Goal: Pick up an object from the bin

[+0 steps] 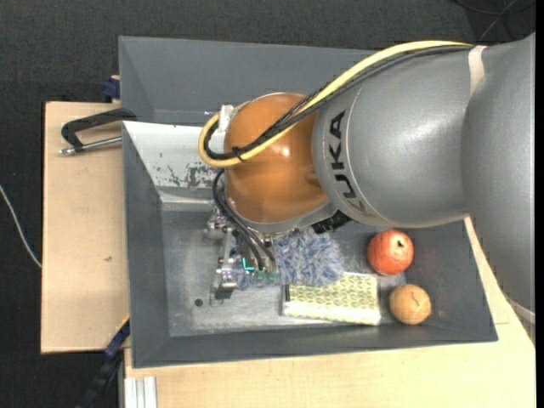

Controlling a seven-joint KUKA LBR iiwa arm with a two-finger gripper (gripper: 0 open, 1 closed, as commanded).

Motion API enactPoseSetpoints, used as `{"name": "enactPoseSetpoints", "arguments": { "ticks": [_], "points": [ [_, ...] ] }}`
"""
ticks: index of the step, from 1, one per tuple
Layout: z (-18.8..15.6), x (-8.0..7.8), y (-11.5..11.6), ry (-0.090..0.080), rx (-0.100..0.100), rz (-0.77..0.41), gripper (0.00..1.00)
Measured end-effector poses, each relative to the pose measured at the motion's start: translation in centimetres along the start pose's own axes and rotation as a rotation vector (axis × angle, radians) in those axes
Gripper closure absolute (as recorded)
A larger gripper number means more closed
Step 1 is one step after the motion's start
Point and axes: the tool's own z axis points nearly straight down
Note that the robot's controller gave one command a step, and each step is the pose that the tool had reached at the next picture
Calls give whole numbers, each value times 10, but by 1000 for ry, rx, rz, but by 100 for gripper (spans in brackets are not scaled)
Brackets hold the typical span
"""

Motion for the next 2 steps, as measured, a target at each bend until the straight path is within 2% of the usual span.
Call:
{"name": "enactPoseSetpoints", "arguments": {
  "ticks": [1,2],
  "points": [
    [7,-12,-5,-9,-2,-29,0],
    [33,-31,-18,-7,0,-82,0]
  ]
}}
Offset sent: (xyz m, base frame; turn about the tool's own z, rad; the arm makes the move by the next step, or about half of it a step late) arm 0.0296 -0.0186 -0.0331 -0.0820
